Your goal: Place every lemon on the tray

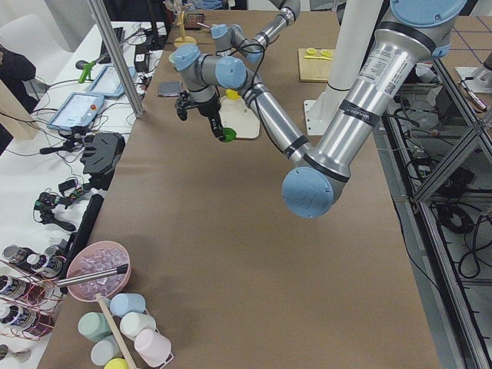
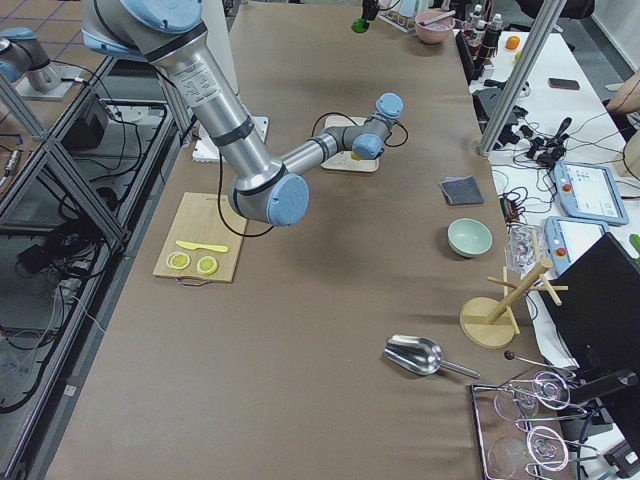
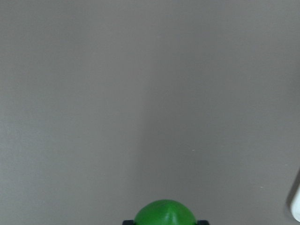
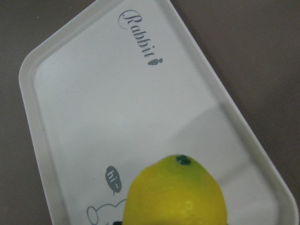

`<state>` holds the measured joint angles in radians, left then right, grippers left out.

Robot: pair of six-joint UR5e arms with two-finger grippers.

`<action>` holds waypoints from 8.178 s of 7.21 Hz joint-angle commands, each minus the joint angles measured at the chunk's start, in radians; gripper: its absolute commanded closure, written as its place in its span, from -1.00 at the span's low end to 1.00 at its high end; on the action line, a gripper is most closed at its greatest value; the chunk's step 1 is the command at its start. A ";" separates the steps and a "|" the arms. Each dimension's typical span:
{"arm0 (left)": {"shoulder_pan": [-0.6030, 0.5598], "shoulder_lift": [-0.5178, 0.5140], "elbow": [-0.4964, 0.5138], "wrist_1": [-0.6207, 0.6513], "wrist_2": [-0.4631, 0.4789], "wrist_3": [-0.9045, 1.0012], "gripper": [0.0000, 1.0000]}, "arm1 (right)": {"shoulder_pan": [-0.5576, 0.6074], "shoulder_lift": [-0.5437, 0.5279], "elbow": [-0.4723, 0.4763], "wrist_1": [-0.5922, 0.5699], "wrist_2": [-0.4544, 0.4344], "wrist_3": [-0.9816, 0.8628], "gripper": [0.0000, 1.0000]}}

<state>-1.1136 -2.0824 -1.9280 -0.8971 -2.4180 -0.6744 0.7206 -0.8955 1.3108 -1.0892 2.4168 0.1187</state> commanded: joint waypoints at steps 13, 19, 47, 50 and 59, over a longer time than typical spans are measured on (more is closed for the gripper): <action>0.420 -0.326 0.524 -0.610 0.212 -0.738 1.00 | 0.270 -0.102 0.019 -0.121 0.130 0.067 -0.98; 0.505 -0.347 0.592 -0.700 0.324 -0.706 0.09 | 0.456 -0.333 0.175 -0.224 0.022 0.064 -0.96; -0.428 0.557 0.264 -0.487 0.089 0.740 -0.96 | 0.925 -0.753 0.415 -0.537 -0.085 -0.074 -1.00; -0.431 0.573 0.248 -0.480 0.097 0.760 -0.96 | 0.927 -0.755 0.415 -0.537 -0.084 -0.073 -1.00; -0.428 0.559 0.251 -0.454 0.097 0.760 -0.96 | 0.925 -0.752 0.416 -0.537 -0.082 -0.073 -1.00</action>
<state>-1.5420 -1.5206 -1.6779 -1.3552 -2.3209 0.0859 1.6461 -1.6492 1.7270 -1.6260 2.3347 0.0460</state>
